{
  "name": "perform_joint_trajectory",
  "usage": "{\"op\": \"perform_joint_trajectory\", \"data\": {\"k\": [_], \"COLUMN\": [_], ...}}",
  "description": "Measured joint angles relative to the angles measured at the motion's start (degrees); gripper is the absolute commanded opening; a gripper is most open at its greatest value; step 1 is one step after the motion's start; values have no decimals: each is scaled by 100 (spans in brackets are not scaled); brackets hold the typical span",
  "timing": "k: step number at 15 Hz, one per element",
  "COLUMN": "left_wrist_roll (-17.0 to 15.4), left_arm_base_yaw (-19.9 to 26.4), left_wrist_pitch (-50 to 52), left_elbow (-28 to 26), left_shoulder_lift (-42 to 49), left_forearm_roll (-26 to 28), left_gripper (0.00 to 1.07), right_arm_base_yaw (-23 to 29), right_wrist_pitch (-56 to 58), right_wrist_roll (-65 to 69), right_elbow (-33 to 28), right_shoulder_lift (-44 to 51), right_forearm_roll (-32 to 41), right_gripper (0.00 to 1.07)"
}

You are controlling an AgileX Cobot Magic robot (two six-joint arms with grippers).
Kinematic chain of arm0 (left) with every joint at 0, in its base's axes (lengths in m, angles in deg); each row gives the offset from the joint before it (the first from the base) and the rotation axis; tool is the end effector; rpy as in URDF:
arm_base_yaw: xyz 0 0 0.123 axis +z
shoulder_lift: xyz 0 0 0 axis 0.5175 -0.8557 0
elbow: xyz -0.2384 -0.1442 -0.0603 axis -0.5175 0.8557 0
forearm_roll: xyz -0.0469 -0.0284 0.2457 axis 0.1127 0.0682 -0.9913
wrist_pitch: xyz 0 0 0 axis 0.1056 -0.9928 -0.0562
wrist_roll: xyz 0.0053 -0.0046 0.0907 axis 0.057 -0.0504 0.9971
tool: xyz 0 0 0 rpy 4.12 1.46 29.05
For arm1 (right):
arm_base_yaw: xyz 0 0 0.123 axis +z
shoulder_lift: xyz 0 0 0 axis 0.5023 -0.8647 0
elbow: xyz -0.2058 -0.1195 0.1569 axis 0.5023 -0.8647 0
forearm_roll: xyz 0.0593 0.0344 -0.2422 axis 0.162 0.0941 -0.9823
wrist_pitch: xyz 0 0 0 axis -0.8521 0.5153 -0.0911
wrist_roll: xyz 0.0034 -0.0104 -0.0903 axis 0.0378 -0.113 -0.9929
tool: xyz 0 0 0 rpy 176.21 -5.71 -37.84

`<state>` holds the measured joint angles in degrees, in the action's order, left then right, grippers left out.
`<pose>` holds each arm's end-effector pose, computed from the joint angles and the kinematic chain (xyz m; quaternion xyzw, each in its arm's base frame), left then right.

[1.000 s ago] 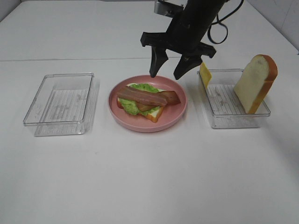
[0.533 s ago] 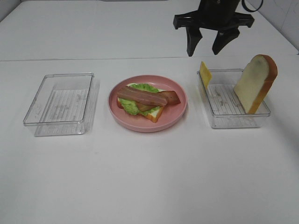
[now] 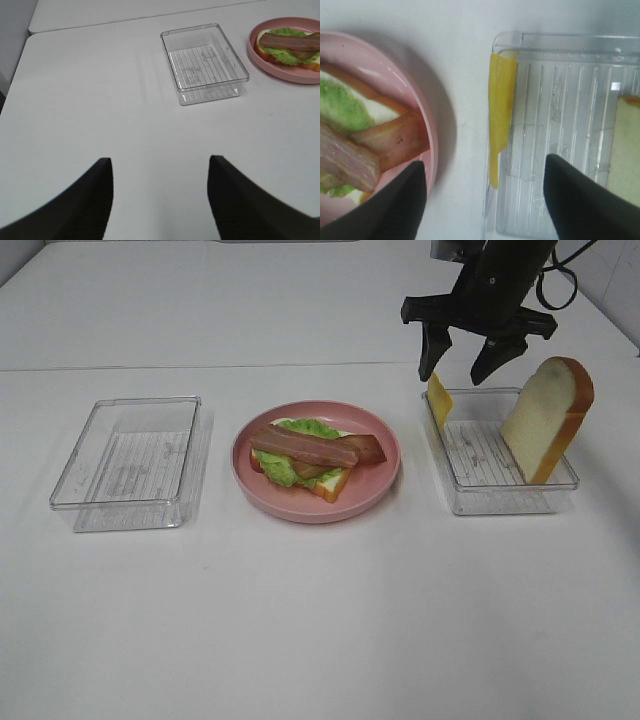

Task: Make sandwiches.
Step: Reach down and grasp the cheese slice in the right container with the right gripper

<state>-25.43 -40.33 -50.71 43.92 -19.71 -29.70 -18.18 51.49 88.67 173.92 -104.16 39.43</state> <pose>-0.0046 0.0068 0.2779 0.0473 0.8487 -0.0156 0.5265 0.4716 0.1151 0.2094 -0.0309 0.9871 0.1048 0.1171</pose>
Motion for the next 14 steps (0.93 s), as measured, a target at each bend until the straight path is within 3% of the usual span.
{"op": "perform_joint_trajectory", "data": {"k": [5, 7, 11, 13, 14], "left_wrist_roll": [0, 0, 0, 0, 0], "left_arm_base_yaw": [0, 0, 0, 0, 0], "left_wrist_pitch": [0, 0, 0, 0, 0], "left_elbow": [0, 0, 0, 0, 0], "left_shoulder_lift": [0, 0, 0, 0, 0], "left_forearm_roll": [0, 0, 0, 0, 0], "left_gripper": [55, 55, 55, 55, 55], "right_arm_base_yaw": [0, 0, 0, 0, 0], "right_wrist_pitch": [-286, -309, -332, -327, -327], "right_wrist_roll": [-6, -6, -6, -6, -6], "right_elbow": [0, 0, 11, 11, 11], "right_shoulder_lift": [-355, -435, -481, -481, -481], "right_forearm_roll": [34, 40, 40, 40, 40], "right_gripper": [62, 55, 27, 4, 0]}}
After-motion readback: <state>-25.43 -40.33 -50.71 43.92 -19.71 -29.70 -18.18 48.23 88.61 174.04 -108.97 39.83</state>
